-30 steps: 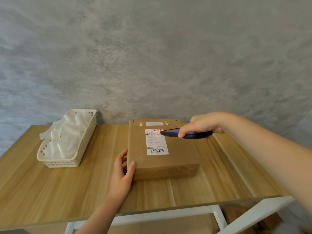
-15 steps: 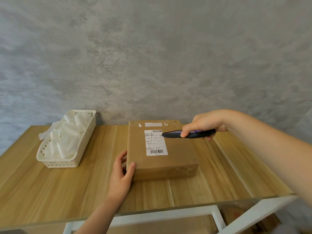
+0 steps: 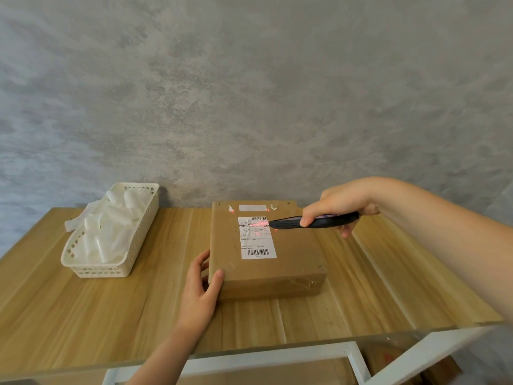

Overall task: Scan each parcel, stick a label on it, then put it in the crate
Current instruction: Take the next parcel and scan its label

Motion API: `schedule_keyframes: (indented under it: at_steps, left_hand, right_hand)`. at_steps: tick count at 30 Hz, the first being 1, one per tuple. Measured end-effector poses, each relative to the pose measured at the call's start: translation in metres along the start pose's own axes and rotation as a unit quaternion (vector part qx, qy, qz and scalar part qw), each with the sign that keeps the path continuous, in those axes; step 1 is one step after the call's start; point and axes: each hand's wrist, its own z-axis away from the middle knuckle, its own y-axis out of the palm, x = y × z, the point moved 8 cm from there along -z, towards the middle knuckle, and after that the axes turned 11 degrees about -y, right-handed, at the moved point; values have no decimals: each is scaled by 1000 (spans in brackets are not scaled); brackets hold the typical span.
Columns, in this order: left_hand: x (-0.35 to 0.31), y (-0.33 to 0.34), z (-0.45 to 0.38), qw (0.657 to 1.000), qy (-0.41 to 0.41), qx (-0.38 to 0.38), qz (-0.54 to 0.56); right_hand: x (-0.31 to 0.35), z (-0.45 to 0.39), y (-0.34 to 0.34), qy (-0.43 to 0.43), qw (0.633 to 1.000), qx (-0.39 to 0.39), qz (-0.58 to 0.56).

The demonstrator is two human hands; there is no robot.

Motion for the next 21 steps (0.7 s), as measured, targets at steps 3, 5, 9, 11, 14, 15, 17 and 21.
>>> schedule_keyframes:
  at_steps: [3,5,9,11,14,15,17,21]
  left_hand:
    - [0,0,0,1000,0,-4,8]
    - [0,0,0,1000,0,-4,13]
    - [0,0,-1,1000,2,-5,9]
    - [1,0,-1,1000,3,-5,11]
    - [2,0,-1,1000,2,-1,10]
    - [2,1,-2,1000,1,0,10]
    - [3,0,-2,1000,0,1,8]
    - [4,0,-2,1000,-7,0,1]
  right_hand:
    - [2,2,-2,-6,1000,-7,-9]
    - [3,3,-3,-9,1000,-11,-13]
    - [1,4,-2,-11,1000,-11,-18]
    - [-1,4,-2,-11,1000,-9,-20]
    - [-2,3,-1,-13,1000,-8,-23]
    - [-2,3,-1,-14,1000,-8,-24]
    - [-2,2,-2,-15,1000,-8,-24]
    - [-1,2,-5,-14,1000,2,-11]
